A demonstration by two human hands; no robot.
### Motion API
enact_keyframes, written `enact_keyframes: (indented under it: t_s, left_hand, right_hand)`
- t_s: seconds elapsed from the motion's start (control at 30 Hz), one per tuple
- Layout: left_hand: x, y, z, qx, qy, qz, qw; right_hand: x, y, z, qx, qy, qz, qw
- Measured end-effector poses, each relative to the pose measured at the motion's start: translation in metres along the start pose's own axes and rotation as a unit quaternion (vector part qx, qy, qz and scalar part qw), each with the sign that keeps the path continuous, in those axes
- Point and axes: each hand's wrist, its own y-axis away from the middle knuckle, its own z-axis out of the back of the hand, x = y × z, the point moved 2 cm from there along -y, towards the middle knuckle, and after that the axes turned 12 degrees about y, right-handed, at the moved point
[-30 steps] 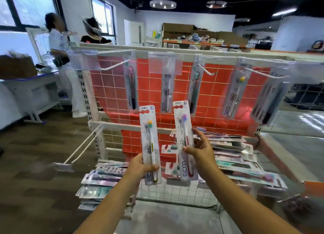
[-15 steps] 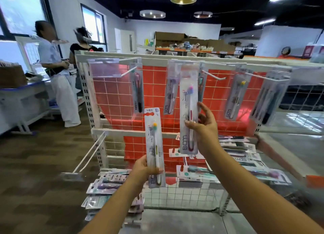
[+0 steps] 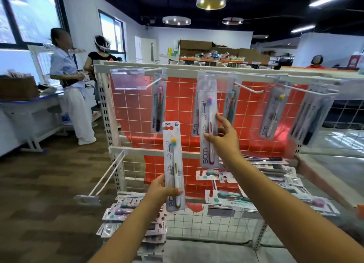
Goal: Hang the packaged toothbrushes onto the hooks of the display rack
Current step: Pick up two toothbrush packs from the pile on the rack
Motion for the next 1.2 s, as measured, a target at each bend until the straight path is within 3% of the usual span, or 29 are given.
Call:
enact_keyframes:
  t_s: [0.27, 0.43, 0.63, 1.0, 1.2]
  left_hand:
    - [-0.016, -0.001, 0.0, -0.008, 0.009, -0.025, 1.0]
    - [-0.02, 0.0, -0.002, -0.006, 0.002, -0.034, 0.999]
    - [-0.02, 0.001, -0.002, -0.002, -0.017, -0.034, 0.999]
    - [-0.014, -0.002, -0.007, 0.003, -0.016, -0.024, 1.0]
    - [-0.007, -0.006, -0.019, 0.012, -0.023, 0.003, 1.0]
  right_hand:
    - [0.0, -0.052, -0.011, 0.006, 0.192, 0.007, 0.981]
    - [0.007, -0.073, -0.009, 0.038, 0.329, 0.026, 0.943]
    - [0.009, -0.082, -0.004, 0.034, 0.399, 0.028, 0.916]
    - [-0.015, -0.071, -0.009, 0.045, 0.36, -0.01, 0.932]
    - [-0.037, -0.031, -0.006, 0.1, 0.315, -0.038, 0.943]
